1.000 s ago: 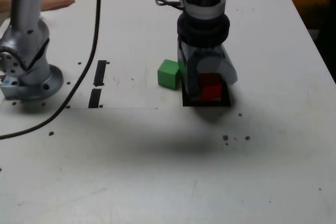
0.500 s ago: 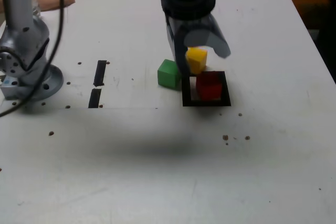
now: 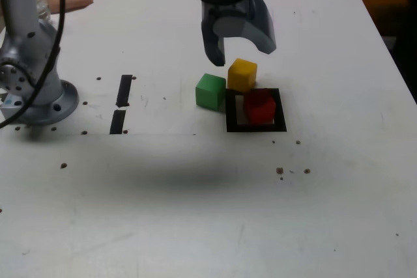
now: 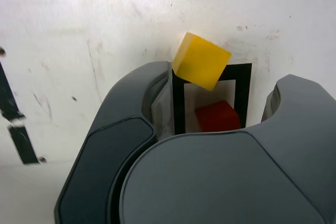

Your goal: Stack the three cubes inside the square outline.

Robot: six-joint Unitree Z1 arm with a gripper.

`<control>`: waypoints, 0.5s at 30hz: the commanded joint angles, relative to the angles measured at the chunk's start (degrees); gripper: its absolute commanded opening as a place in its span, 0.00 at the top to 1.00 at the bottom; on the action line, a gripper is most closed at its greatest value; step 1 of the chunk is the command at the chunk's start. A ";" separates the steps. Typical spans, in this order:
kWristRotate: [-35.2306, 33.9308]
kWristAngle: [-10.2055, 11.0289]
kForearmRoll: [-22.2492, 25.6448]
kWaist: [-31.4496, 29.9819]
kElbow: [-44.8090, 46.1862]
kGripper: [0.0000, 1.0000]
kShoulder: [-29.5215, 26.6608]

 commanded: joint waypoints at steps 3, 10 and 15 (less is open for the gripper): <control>7.06 0.67 0.42 1.53 0.87 0.26 0.39; 14.85 1.68 -0.53 2.02 1.82 0.26 2.05; 18.17 2.04 -1.41 2.19 2.00 0.26 2.77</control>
